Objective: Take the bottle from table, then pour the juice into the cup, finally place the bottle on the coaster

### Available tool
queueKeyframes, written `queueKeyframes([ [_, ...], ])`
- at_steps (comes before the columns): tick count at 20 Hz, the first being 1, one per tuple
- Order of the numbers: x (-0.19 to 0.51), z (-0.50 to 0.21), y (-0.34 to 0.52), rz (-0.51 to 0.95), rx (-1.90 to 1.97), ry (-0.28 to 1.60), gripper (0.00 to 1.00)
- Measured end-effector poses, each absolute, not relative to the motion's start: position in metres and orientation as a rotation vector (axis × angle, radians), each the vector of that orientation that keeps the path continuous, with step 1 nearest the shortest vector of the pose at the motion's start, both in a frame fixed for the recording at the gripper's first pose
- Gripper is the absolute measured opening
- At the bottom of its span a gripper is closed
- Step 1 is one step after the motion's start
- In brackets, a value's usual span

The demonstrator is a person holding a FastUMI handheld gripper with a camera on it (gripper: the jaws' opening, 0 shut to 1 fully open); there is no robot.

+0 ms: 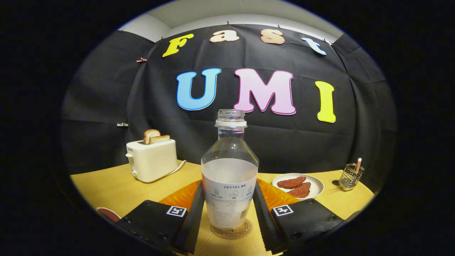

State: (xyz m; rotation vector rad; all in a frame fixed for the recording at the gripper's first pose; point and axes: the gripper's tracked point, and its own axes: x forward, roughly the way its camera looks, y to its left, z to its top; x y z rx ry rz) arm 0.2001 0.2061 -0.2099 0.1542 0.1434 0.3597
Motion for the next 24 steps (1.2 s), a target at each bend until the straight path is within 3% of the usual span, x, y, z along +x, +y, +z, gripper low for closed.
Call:
queueKeyframes([
  [6,0.212,-0.258,0.21,0.346,0.127,0.193,0.73],
  [14,0.221,-0.272,0.211,0.33,0.122,0.2,0.74],
  [17,0.219,-0.28,0.212,0.335,0.136,0.233,0.8],
  [19,0.216,-0.283,0.208,0.322,0.152,0.262,0.97],
  [20,0.217,-0.284,0.207,0.317,0.159,0.269,1.0],
  [24,0.213,-0.285,0.2,0.309,0.203,0.307,0.99],
])
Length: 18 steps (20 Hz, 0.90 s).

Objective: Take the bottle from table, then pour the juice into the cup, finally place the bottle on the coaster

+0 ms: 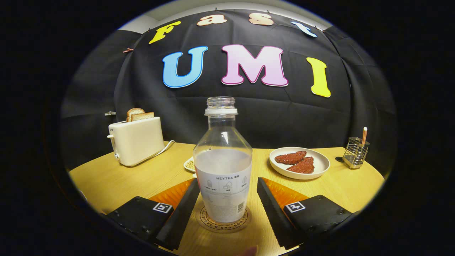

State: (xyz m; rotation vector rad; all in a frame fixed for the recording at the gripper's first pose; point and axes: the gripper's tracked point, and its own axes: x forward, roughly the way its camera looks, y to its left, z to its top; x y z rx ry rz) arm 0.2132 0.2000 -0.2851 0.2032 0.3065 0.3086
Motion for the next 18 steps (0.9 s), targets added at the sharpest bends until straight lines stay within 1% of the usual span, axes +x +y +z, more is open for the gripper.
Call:
queueKeyframes([
  [9,0.175,-0.253,0.172,0.313,0.238,0.291,0.99],
  [18,0.136,-0.165,0.118,0.251,0.191,0.184,0.99],
])
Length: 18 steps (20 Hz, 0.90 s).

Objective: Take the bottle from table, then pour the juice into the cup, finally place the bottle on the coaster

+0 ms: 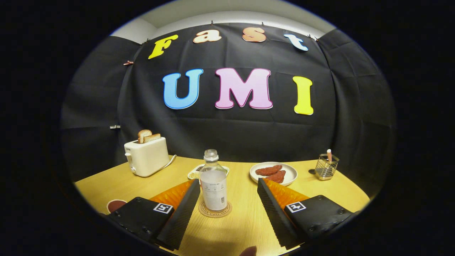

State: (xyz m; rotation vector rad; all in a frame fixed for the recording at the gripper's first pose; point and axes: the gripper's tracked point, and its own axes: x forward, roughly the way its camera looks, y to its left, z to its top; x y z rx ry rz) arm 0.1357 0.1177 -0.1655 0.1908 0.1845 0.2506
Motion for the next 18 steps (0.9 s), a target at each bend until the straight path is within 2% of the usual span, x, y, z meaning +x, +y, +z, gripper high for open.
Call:
queueKeyframes([
  [11,0.093,-0.049,0.069,0.193,0.08,0.046,0.98],
  [18,0.079,-0.006,0.024,0.125,0.055,-0.019,0.97],
])
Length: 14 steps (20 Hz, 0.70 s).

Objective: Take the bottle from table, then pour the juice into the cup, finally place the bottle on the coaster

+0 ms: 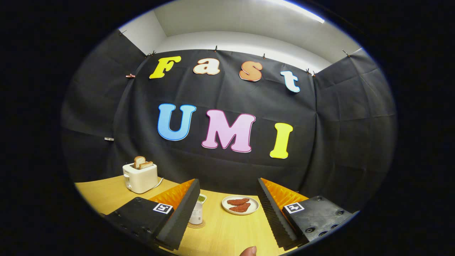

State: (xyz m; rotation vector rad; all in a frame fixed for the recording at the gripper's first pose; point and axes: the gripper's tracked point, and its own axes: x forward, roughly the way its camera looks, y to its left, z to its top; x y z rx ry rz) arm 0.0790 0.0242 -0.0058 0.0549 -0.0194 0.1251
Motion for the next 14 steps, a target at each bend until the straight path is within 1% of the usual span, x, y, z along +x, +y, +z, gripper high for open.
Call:
queueKeyframes([
  [6,0.058,-0.015,-0.011,0.063,0.04,0.003,0.97],
  [14,0.046,-0.029,-0.025,0.018,0.035,0.047,0.97],
])
